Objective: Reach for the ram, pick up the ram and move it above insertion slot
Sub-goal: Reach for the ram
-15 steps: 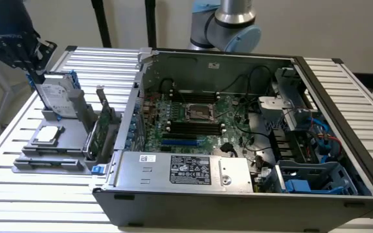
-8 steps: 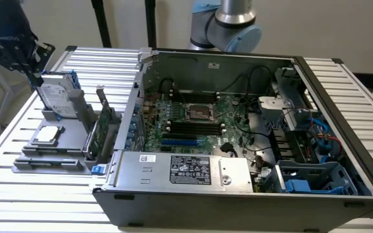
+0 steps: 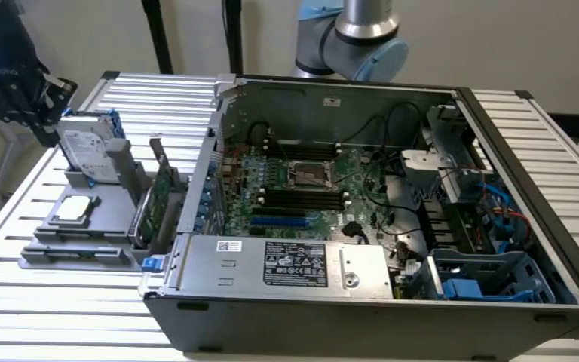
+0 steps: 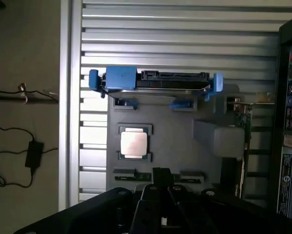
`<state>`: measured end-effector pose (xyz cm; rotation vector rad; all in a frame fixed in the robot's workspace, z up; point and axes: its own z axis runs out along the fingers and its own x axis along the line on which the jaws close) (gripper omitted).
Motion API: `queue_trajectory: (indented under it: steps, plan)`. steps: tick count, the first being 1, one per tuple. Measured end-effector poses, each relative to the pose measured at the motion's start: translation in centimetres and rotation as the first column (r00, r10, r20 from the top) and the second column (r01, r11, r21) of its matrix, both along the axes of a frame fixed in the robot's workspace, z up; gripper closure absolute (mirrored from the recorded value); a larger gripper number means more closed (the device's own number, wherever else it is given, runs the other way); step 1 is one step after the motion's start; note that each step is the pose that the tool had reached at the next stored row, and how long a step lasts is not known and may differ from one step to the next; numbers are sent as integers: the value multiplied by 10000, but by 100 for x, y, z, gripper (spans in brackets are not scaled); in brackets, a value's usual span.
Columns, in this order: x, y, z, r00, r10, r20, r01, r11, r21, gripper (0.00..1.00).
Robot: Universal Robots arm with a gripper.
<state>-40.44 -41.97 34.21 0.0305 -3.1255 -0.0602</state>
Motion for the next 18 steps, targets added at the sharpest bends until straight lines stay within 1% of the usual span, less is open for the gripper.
queue_trajectory:
  steps: [11, 15, 18]
  plan:
    - [38, -282, -6, 10000, 44, -4, -44, 10000, -1, 89]
    - [54, -396, -28, 10000, 63, -3, -63, 10000, 1, 89]
    - [57, -485, -66, 10000, 81, -4, -81, 10000, 0, 89]
